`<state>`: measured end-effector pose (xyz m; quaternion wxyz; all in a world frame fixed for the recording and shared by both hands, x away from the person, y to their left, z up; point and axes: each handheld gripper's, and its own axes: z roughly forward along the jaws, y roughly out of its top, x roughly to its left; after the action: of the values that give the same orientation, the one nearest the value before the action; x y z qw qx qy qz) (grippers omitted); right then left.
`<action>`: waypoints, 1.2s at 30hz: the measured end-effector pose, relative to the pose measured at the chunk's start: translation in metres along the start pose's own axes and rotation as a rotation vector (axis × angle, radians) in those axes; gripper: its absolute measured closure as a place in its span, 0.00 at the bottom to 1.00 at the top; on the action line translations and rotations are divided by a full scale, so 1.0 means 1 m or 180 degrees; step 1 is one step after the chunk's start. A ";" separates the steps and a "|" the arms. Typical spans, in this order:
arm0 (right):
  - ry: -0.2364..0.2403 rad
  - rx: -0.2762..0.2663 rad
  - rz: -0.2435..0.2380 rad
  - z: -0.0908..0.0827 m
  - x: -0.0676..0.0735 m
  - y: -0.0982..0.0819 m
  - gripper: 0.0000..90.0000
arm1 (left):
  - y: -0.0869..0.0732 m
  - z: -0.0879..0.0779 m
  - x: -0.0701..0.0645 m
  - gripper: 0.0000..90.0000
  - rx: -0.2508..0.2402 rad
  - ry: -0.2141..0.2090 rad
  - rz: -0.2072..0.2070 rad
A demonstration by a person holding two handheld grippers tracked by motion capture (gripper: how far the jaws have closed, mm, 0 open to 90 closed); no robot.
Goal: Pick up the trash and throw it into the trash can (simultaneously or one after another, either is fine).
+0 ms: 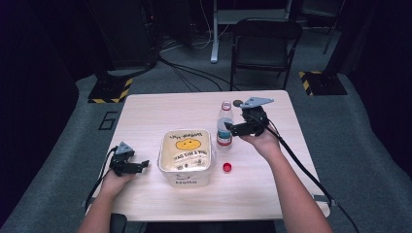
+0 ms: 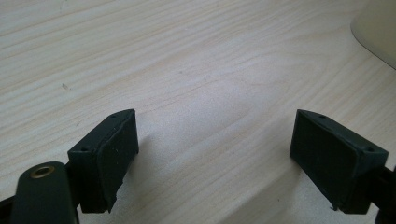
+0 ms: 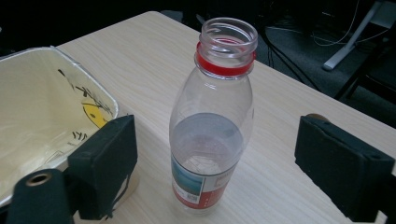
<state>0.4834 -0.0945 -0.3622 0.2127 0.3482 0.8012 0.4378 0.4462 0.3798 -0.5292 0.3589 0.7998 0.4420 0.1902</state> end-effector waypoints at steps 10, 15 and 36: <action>0.0025 0.0009 0.0106 0.023 -0.004 -0.001 0.09 | 0.000 0.000 0.000 0.17 -0.0001 -0.0016 0.0009; 0.0000 0.0062 0.0081 0.032 -0.004 -0.004 0.08 | 0.000 0.000 0.001 0.17 0.0003 -0.0017 0.0015; 0.0050 0.0081 0.0166 0.054 -0.003 -0.004 0.26 | 0.000 0.001 0.001 0.17 -0.0029 -0.0021 0.0028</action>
<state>0.5192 -0.0686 -0.3945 0.1904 0.3682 0.7990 0.4356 0.4471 0.3805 -0.5299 0.3632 0.8007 0.4364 0.1912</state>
